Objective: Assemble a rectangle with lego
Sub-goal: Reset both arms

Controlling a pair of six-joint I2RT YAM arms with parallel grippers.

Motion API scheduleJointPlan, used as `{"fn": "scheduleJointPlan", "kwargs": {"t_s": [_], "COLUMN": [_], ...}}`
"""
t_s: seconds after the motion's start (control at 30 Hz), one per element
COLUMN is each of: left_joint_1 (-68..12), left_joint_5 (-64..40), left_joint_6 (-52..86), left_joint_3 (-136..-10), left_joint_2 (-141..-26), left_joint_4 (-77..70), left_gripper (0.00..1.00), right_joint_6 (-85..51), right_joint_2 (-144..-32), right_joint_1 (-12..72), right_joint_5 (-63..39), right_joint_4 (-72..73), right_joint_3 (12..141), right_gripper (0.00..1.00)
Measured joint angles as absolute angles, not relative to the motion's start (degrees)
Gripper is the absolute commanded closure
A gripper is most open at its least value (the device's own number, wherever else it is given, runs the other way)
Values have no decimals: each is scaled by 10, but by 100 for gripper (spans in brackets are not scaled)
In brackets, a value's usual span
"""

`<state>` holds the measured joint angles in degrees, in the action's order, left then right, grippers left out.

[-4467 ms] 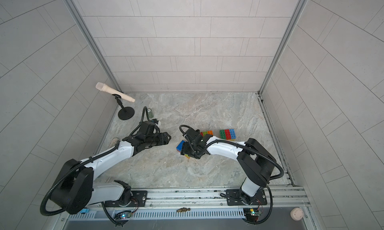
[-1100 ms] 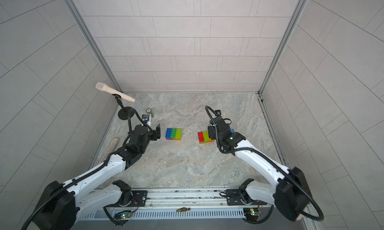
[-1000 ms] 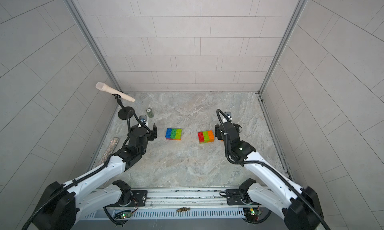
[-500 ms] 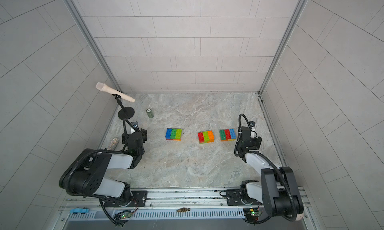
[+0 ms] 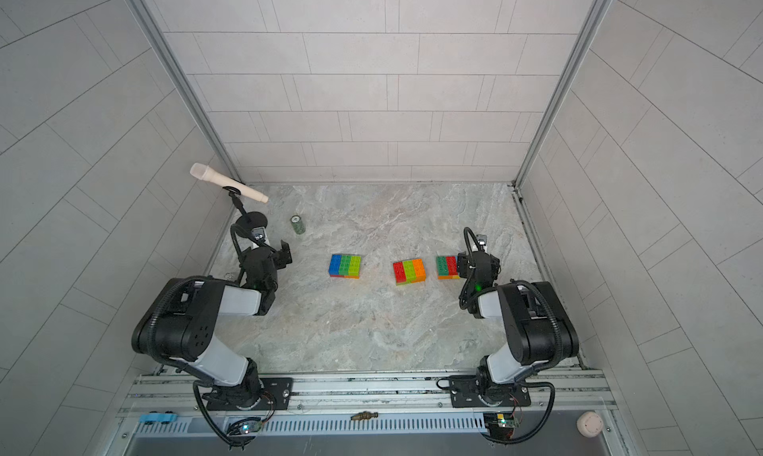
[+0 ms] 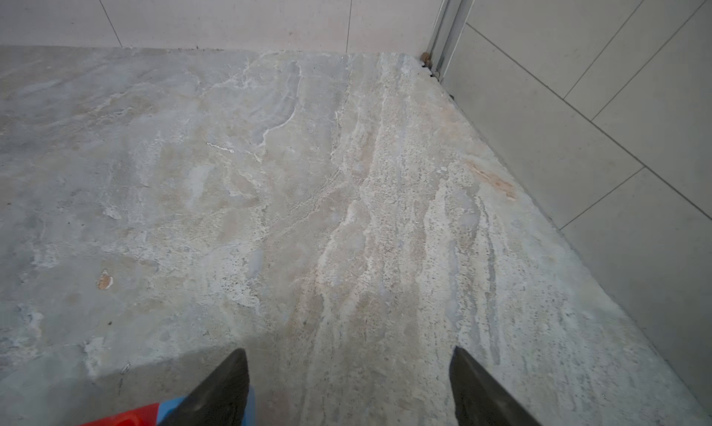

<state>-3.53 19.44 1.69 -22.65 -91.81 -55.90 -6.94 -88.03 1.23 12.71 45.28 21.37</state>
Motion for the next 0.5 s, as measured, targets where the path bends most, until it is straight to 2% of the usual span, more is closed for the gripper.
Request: {"fn": "scheduleJointPlan", "kwargs": {"t_s": [0.03,0.07,0.5], "left_joint_1": [-31,-27,-20], "left_joint_5": [192,189,160], "left_joint_6": [21,24,35], "left_joint_3": [-227,-227,-215], "left_joint_2": [-918,-918,-918], "left_joint_4": [-554,-549,-546], "left_gripper": [0,0,0], "right_joint_6": [-66,-63,-49], "right_joint_2": [-879,-879,-873], "right_joint_1": [12,12,15], "right_joint_5": [123,119,108], "right_joint_4": [447,460,434], "right_joint_3": [223,226,233], "right_gripper": [3,0,0]}}
